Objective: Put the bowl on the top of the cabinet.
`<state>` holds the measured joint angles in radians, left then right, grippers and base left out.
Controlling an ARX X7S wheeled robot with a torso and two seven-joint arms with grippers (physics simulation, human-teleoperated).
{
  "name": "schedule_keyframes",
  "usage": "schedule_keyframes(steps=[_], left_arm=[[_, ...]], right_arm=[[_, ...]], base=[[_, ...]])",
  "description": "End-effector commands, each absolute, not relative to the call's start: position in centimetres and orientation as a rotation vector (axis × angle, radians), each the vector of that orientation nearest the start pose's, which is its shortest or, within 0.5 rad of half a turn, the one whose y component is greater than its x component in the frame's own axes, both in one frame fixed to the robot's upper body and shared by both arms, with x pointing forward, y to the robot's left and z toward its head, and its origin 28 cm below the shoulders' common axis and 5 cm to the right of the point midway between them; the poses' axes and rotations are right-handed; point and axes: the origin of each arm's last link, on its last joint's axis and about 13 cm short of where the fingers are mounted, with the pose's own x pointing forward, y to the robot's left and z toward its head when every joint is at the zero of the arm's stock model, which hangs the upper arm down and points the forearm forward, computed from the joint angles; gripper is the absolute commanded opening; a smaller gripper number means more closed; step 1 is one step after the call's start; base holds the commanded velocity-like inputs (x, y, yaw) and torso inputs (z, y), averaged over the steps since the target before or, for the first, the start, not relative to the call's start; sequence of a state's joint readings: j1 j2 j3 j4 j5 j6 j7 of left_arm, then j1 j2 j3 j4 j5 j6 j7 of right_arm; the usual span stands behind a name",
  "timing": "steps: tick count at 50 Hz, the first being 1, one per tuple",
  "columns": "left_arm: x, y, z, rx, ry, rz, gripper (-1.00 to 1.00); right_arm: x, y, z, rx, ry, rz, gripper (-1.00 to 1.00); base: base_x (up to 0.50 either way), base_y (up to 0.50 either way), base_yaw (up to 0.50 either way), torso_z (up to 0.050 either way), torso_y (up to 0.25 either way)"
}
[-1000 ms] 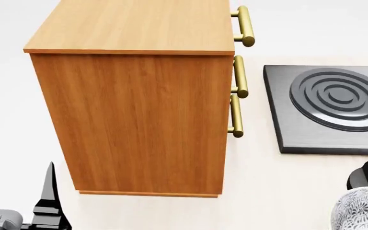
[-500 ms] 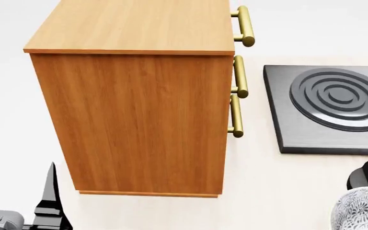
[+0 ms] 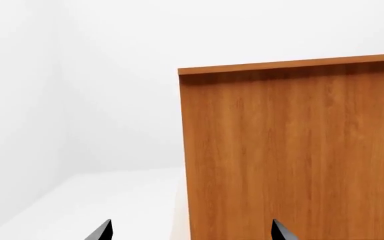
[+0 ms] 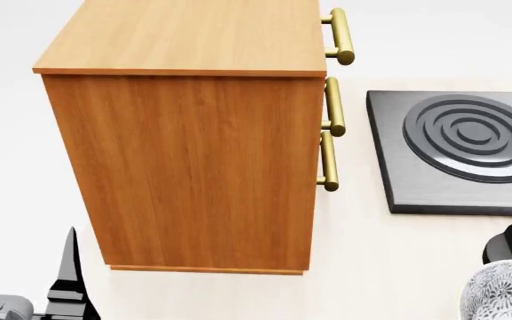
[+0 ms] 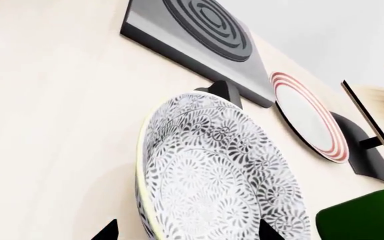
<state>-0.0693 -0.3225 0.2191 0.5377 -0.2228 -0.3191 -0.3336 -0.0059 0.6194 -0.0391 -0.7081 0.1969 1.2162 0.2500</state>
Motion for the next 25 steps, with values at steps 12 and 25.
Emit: schedule_keyframes(steps=[12, 25], left_arm=[[20.66, 20.96, 11.06, 0.078, -0.227, -0.001, 1.00], [20.53, 20.87, 11.27, 0.077, -0.228, -0.001, 1.00]], right_arm=[[16.59, -19.72, 10.29, -0.563, 0.495, -0.207, 1.00], [16.85, -19.64, 10.17, -0.557, 0.494, -0.202, 1.00]], base=[[0.00, 0.00, 0.00, 0.000, 0.000], [0.00, 0.00, 0.00, 0.000, 0.000]])
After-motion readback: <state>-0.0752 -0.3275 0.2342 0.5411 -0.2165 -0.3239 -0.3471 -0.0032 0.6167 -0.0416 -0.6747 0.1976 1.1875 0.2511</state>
